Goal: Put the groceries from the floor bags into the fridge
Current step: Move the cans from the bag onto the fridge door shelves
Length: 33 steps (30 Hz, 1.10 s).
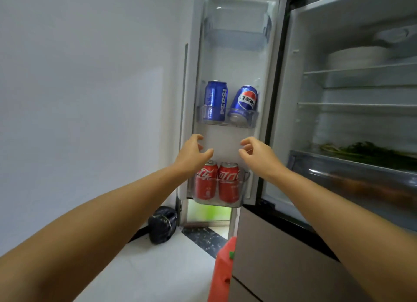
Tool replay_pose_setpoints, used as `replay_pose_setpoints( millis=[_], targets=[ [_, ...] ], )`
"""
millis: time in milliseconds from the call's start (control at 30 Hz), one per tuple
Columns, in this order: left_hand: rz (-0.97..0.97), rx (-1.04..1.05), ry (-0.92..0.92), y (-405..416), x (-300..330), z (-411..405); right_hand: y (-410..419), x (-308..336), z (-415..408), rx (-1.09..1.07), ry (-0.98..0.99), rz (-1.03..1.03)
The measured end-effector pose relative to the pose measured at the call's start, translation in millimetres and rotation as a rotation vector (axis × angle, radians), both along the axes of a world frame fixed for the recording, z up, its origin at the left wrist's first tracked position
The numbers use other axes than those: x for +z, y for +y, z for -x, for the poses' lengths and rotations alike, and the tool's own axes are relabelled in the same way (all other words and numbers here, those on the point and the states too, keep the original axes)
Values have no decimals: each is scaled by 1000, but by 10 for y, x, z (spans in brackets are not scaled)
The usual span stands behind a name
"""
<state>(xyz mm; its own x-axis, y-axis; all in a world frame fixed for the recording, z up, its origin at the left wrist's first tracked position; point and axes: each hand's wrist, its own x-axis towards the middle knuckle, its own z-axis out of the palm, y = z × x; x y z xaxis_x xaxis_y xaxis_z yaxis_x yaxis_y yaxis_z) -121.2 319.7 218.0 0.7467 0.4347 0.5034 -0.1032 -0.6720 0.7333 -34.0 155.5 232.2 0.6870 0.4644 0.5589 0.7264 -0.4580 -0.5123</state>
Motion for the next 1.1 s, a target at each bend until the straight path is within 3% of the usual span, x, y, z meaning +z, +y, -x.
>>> replay_pose_setpoints(
  millis=[367,667,833,1100],
  targets=[
    [137,190,259,-7,-1461,1241,343,-1463,832,216,125,282],
    [395,495,431,562,-2798,3082,1242,-2629,2335,479,269,559],
    [373,636,508,1275,-3046,4492,2169,-3061,3426,650,258,691],
    [359,940,566,2414,-2966,6856,3655,-3260,5409,884,258,741]
  ],
)
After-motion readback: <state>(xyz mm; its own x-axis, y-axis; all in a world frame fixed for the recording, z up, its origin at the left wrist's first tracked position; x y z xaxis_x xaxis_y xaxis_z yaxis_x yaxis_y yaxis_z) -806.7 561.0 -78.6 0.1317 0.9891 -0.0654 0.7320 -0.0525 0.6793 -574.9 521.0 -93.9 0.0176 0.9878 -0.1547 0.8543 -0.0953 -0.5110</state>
